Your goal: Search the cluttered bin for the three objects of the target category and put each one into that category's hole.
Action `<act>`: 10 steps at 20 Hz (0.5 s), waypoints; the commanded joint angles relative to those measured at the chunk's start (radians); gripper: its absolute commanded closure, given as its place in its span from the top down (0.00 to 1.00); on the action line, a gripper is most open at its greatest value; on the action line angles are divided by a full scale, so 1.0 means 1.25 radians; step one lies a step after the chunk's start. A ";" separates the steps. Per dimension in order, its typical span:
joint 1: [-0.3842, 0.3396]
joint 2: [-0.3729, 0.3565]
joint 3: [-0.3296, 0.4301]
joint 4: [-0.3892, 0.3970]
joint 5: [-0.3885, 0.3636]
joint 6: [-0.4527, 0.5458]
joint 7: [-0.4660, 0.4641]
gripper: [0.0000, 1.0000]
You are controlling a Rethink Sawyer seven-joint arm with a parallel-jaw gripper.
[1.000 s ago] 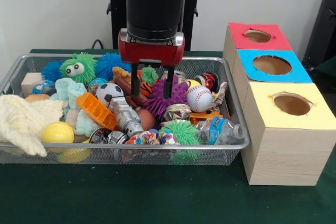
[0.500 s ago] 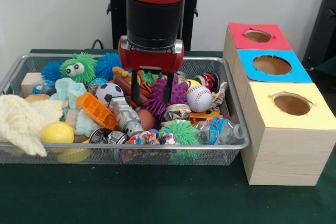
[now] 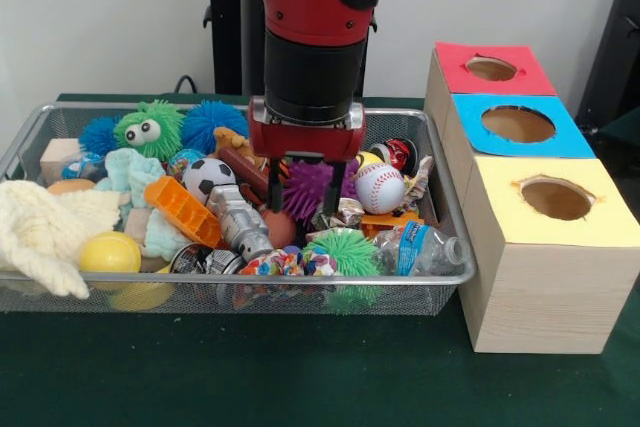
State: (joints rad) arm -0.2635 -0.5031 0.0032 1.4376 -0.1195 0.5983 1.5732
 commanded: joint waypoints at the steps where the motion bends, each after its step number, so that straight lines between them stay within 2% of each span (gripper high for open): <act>1: 0.042 0.037 -0.062 0.003 0.025 -0.026 0.239 1.00; 6: 0.069 0.011 -0.103 0.051 0.095 -0.010 0.322 1.00; 10: 0.111 -0.013 -0.157 0.071 0.131 0.009 0.378 1.00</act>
State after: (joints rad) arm -0.1626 -0.4924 -0.1225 1.4467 -0.0322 0.5960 1.6755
